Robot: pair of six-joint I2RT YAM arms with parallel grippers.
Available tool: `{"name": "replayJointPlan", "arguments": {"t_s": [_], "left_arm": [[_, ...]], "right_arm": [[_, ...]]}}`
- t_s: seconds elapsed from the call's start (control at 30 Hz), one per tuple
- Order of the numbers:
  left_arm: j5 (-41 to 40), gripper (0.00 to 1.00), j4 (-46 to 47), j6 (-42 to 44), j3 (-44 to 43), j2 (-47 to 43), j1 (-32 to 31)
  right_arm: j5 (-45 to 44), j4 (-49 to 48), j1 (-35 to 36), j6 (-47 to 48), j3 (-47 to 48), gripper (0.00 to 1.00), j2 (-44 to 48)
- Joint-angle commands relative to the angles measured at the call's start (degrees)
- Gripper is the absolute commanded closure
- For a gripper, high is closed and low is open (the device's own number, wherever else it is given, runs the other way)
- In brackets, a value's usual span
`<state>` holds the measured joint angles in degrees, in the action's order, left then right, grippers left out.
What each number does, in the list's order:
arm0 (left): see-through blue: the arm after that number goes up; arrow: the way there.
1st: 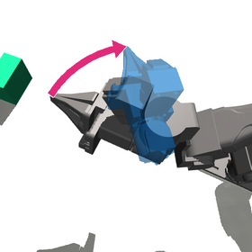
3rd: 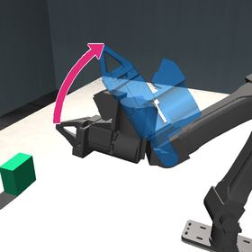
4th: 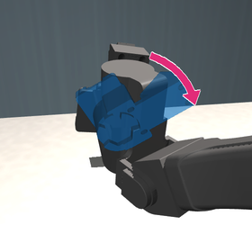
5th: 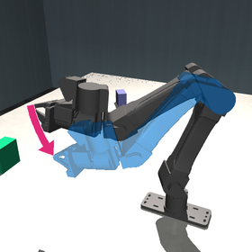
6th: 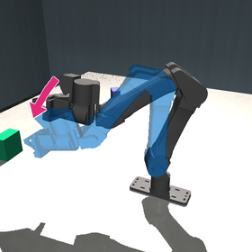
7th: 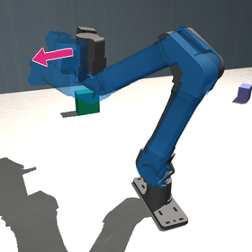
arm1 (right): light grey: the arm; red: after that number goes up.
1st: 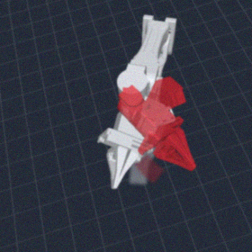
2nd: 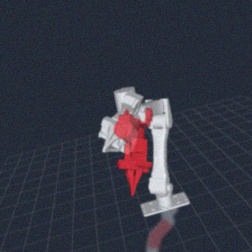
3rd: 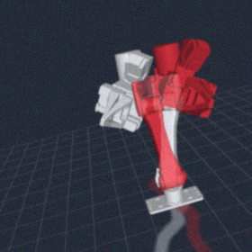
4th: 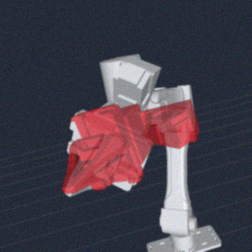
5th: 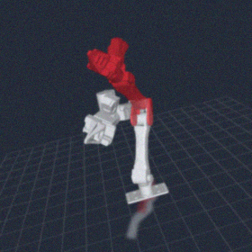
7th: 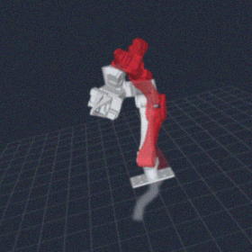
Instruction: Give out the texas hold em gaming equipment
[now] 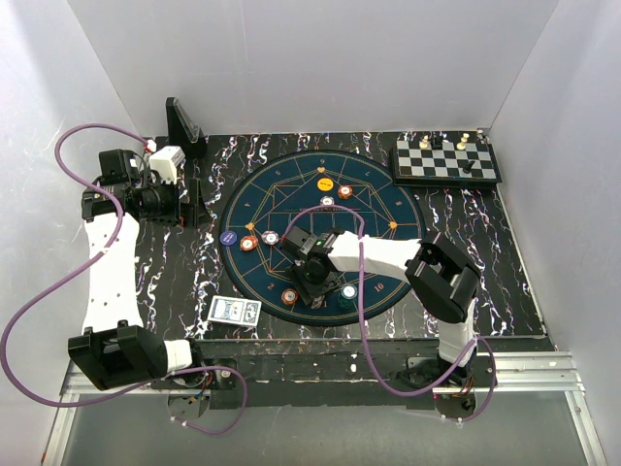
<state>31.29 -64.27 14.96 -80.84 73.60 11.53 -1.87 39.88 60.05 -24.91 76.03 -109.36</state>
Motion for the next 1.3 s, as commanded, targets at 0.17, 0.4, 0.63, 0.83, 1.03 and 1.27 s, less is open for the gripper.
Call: {"name": "replayJointPlan", "arguments": {"t_s": [0.17, 0.4, 0.63, 0.83, 1.03, 1.27], "left_arm": [[0.26, 0.00, 0.46, -0.02, -0.81, -1.27, 0.25], [0.79, 0.00, 0.55, -0.11, -0.55, -1.36, 0.33], [0.79, 0.00, 0.55, 0.07, -0.29, -1.53, 0.25], [0.79, 0.00, 0.55, 0.33, -0.28, -1.53, 0.25], [1.14, 0.00, 0.20, 0.68, -0.20, -1.44, 0.33], [0.79, 0.00, -0.07, 1.30, -0.02, -1.80, 0.25]], "right_arm": [[-0.42, -1.03, 0.24, -0.50, -0.18, 0.48, 0.90], [-1.12, 1.78, 0.15, -0.14, 2.72, 0.53, 3.62], [-2.52, 4.59, 0.07, 0.38, 5.97, 0.61, 5.91], [-4.63, 6.09, -5.10, 0.91, 7.73, 0.64, 8.19], [-7.26, 5.74, -18.72, 1.35, 8.43, 0.65, 8.90], [-8.50, 3.72, -32.09, 0.39, 7.21, 0.67, 6.27]]}}
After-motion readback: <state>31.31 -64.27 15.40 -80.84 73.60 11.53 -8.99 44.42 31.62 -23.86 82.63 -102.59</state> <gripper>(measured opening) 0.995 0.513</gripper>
